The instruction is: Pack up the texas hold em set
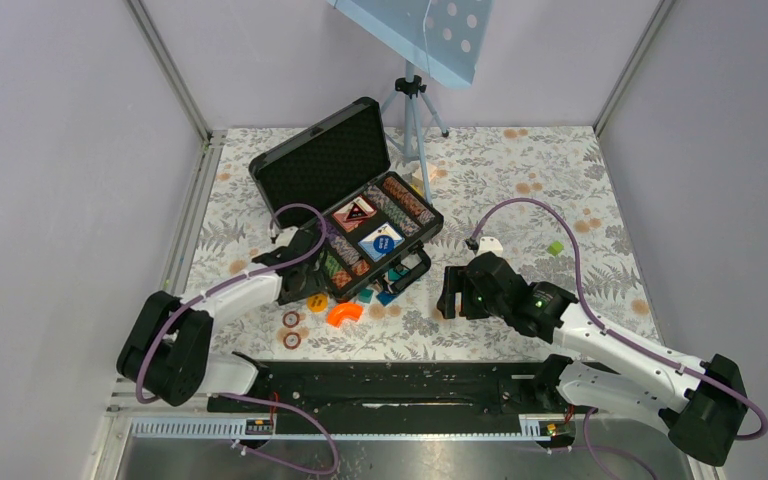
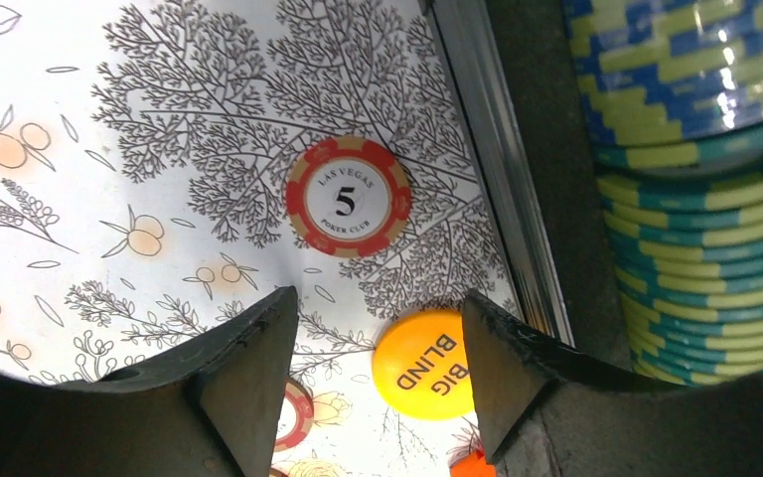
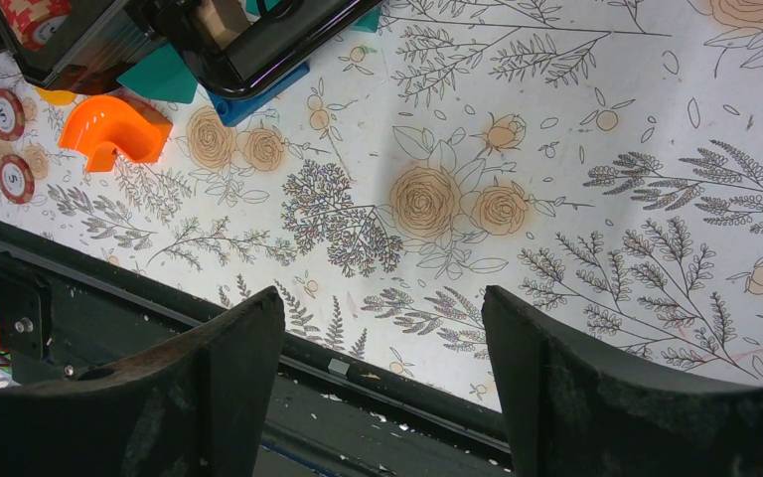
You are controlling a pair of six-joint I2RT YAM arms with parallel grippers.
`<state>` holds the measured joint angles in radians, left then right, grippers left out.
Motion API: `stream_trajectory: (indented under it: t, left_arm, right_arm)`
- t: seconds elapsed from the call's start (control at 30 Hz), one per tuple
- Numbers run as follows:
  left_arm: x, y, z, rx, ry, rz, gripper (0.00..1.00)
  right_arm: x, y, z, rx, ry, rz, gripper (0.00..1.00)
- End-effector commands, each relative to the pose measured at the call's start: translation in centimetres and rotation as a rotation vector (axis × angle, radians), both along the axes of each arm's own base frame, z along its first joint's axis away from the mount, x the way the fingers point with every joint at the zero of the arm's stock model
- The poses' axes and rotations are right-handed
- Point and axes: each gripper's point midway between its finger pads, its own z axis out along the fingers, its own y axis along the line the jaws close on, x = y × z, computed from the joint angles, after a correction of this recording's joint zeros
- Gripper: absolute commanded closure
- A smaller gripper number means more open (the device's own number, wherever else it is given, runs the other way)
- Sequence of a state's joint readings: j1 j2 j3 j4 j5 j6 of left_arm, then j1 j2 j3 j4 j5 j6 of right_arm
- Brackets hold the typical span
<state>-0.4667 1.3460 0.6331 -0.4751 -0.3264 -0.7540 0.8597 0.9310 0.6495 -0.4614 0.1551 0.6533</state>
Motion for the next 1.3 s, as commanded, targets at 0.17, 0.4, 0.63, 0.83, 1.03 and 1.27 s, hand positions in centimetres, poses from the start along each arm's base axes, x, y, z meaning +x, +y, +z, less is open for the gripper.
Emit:
stream_trajectory:
  t: [0.17, 0.4, 0.63, 0.83, 1.03, 1.27]
  left_arm:
    - [-1.8, -3.2, -0.4, -0.136, 0.031, -0.125, 0.39]
    - [-3.1, -2.5, -0.6, -0.083, 0.075, -0.145, 0.39]
    - [-4.0, -1.7, -0.6, -0.033, 0.095, -0.130, 0.41]
    - [-4.4, -1.0, -0.4, -0.025, 0.081, -0.078, 0.41]
    - [-4.3, 0.3, -0.5, 0.030, 0.066, -0.003, 0.41]
    - [-4.1, 1.3, 0.0, 0.052, 0.024, 0.054, 0.42]
  right_arm:
    - [0.1, 0.2, 0.4, 0.023, -0.009, -0.010, 0.20]
    - [0.0, 0.3, 0.3, 0.024, -0.004, -0.013, 0.20]
    - [0.0, 0.3, 0.4, 0.029, -0.004, -0.013, 0.20]
    - [0.0, 0.4, 0.4, 0.033, 0.000, -0.014, 0.20]
    - [-0.1, 0.4, 0.6, 0.040, -0.004, -0.011, 0.20]
    - [-0.2, 0.3, 0.7, 0.045, -0.006, -0.009, 0.20]
